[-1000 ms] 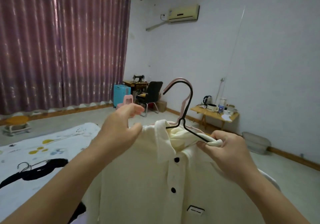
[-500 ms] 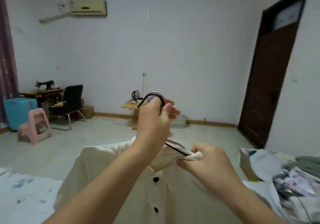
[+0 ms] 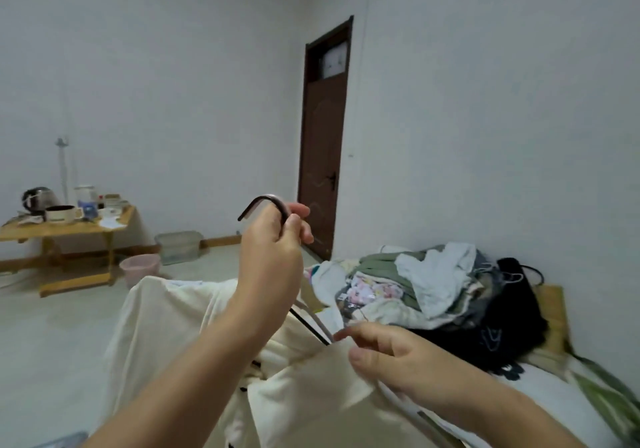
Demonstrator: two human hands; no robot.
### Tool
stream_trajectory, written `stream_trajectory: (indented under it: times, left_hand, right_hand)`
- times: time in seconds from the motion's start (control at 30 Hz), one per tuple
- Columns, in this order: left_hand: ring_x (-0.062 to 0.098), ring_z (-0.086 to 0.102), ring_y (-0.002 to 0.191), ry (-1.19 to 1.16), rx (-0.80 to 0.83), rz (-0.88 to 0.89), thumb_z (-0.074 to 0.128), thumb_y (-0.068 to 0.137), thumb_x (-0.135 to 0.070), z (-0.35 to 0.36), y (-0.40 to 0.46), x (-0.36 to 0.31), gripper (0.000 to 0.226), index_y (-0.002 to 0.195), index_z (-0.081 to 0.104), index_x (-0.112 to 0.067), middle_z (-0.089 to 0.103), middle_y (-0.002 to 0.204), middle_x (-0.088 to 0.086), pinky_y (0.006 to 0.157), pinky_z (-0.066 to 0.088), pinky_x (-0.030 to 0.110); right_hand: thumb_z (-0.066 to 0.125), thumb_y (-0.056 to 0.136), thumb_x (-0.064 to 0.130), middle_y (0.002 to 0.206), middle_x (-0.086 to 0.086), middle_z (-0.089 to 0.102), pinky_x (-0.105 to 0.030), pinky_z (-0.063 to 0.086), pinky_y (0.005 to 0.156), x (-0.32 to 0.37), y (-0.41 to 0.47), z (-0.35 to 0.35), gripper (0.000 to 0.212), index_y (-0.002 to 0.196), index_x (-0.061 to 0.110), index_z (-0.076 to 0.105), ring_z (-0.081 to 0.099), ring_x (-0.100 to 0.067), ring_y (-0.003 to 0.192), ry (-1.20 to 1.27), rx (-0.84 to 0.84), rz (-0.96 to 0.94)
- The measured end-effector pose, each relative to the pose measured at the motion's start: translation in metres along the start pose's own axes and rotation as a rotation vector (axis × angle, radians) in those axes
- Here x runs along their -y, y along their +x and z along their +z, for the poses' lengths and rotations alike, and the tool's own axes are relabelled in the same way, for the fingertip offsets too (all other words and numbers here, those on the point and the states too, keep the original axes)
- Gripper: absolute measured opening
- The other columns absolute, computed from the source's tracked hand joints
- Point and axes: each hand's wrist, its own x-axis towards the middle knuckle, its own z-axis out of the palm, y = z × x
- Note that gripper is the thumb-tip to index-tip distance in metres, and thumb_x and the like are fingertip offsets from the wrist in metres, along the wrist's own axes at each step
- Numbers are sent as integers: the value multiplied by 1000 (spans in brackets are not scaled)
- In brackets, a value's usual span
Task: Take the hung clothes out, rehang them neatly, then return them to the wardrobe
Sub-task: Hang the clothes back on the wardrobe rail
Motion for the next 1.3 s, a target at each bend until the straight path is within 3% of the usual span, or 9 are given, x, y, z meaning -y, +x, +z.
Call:
stream_trajectory:
  times: [0.1,0.2,0.53,0.7,0.8,0.9,1.03,1.13,1.3]
  left_hand:
    - [-2,47,52,-84,75,-4,38,95,0,38,-26,-16,30,78,54,-19,51,59,-7,53,37,8]
    - [-1,47,54,-124,151,-12,37,95,0,75,-59,-35,31,77,54,-20,52,60,-6,56,40,10]
    - [8,61,72,-226,468,-44,43,95,-10,153,-166,-106,23,81,58,-21,66,62,-14,72,48,18]
    - [-8,59,80,-146,576,-24,47,94,-23,177,-207,-140,14,93,62,-23,68,82,-15,67,41,2]
    - [-3,52,75,88,538,62,51,91,-27,188,-233,-156,7,91,55,-21,53,80,-16,60,36,11]
    - [11,47,69,273,652,125,49,88,-41,195,-265,-168,24,80,50,-19,50,73,-8,53,29,22]
    - [1,52,57,118,1022,46,47,85,-52,202,-308,-185,34,75,59,-23,58,60,-10,53,34,19]
    - [0,47,54,-46,1188,-92,54,83,-48,213,-333,-197,30,73,60,-21,54,59,-11,53,33,16]
    - [18,65,78,-360,1323,-409,68,68,-34,238,-373,-223,20,80,68,-18,70,78,1,74,50,34]
  right_hand:
    - [59,91,14,117,-7,67,-22,48,93,-8,-55,-16,31,121,6,57,62,-12,104,121,3,46]
    - [64,77,6,127,-13,59,-32,46,99,-21,-108,-21,53,128,14,50,57,-23,117,194,9,55]
    - [40,61,-4,89,0,71,-18,48,62,-54,-269,-18,52,100,20,64,65,-10,77,269,-320,-2]
    - [43,56,-3,73,-4,62,-17,39,50,-48,-341,-18,47,99,5,61,55,-10,58,343,-413,-14]
    - [44,52,-2,72,-11,56,-25,34,51,-41,-374,-18,44,92,5,62,50,-17,59,358,-560,4]
    - [44,51,0,71,-12,52,-25,33,51,-38,-400,-12,45,94,-3,56,47,-17,59,323,-723,45]
    - [45,55,0,68,-4,61,-18,41,51,-33,-427,0,44,97,2,58,57,-10,58,296,-860,83]
    - [47,57,1,84,-3,72,-21,50,65,-31,-446,10,52,106,14,62,68,-14,80,260,-979,93]
    - [50,53,1,87,-6,72,-27,51,72,-29,-485,17,53,103,15,61,67,-17,82,230,-1163,128]
